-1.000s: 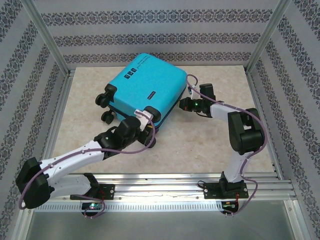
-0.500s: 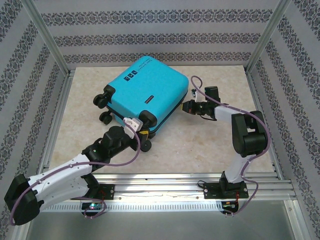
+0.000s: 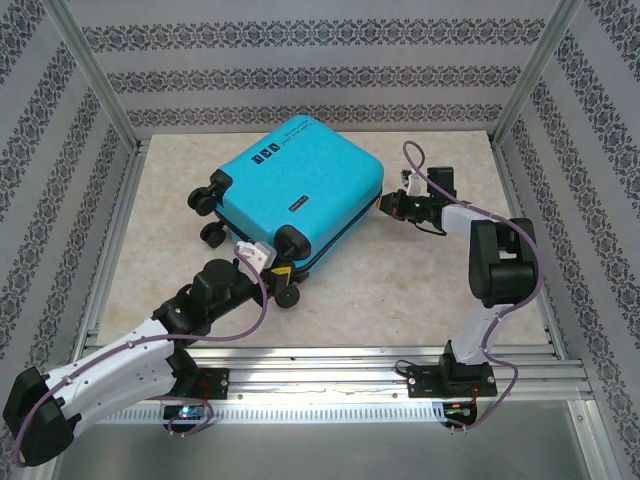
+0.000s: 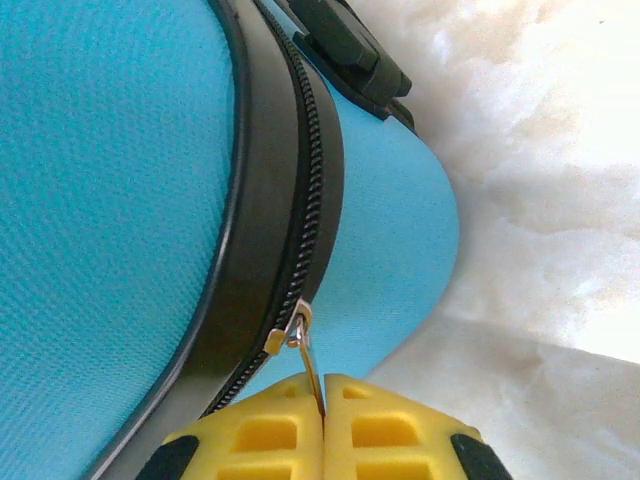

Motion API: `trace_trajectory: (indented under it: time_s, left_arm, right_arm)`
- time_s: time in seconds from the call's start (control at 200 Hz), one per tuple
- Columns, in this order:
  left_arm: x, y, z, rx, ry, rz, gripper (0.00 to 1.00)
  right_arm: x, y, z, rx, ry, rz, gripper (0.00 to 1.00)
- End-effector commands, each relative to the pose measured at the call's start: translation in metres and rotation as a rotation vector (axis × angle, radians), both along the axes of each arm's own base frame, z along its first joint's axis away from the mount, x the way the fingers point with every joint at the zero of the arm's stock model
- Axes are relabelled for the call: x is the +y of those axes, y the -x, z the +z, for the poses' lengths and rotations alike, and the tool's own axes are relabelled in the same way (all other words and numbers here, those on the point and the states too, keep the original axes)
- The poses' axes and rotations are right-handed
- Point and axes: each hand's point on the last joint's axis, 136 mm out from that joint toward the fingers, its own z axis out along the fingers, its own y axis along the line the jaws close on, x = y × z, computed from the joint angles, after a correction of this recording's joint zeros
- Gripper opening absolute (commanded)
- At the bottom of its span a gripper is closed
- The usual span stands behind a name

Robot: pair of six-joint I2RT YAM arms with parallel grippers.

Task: Pack the luggage

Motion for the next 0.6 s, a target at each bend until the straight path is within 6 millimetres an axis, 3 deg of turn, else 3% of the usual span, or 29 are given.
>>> trace_trajectory:
  time_s: [0.0, 0.1, 0.375, 0.595]
  left_arm:
    - [0.007, 0.004, 0.004, -0.007, 0.034, 0.006, 0.01]
    - [0.016, 0.0, 0.005, -0.029, 0.065, 0.049, 0.01]
    - [0.071, -0.019, 0.015, -0.095, 0.188, 0.294, 0.1]
    - [0.092, -0.026, 0.014, -0.095, 0.213, 0.402, 0.3]
  right_arm:
    - [-0.06, -0.045, 0.007, -0.062, 0.085, -0.223, 0.0]
    - [-0.058, -0.044, 0.01, -0.067, 0.062, -0.22, 0.0]
    - [-0.039, -0.021, 0.007, -0.061, 0.001, -0.179, 0.0]
    - [-0.012, 0.0, -0.005, -0.039, 0.004, -0.124, 0.0]
